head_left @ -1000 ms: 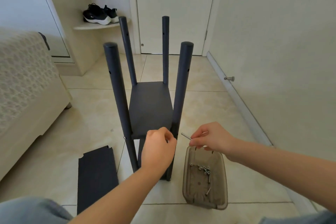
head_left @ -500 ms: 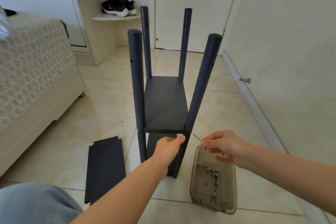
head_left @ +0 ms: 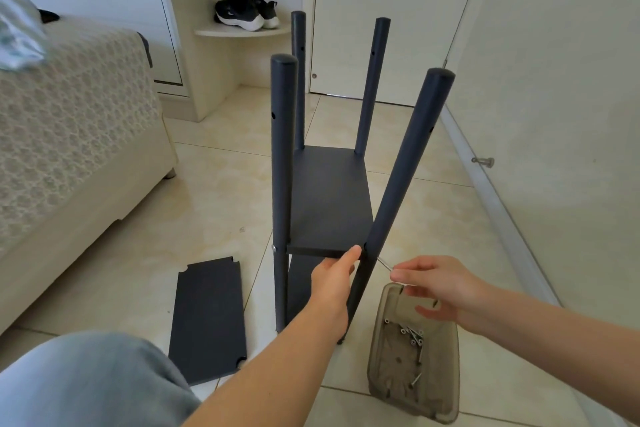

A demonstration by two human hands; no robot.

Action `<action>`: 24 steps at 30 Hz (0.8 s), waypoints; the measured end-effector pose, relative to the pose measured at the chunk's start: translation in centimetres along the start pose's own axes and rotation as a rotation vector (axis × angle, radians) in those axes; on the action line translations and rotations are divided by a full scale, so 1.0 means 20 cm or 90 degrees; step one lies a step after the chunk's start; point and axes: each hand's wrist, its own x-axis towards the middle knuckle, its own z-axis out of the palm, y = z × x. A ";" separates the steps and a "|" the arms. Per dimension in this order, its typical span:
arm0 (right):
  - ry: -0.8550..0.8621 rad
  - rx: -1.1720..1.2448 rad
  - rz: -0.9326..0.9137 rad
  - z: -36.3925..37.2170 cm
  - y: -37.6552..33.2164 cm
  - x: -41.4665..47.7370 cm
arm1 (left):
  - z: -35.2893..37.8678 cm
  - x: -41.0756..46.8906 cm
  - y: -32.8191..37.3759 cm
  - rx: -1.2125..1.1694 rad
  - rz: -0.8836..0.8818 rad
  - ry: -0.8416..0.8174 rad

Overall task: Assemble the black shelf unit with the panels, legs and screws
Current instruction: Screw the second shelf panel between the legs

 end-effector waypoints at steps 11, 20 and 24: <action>-0.001 -0.003 -0.012 0.00 0.01 0.02 | -0.01 0.08 -0.04 -0.040 -0.001 -0.028; 0.005 -0.004 -0.025 0.01 0.02 0.04 | 0.01 0.09 -0.03 -0.072 -0.005 -0.055; 0.012 -0.010 -0.030 0.00 0.02 0.04 | 0.01 0.09 -0.04 -0.070 -0.002 -0.063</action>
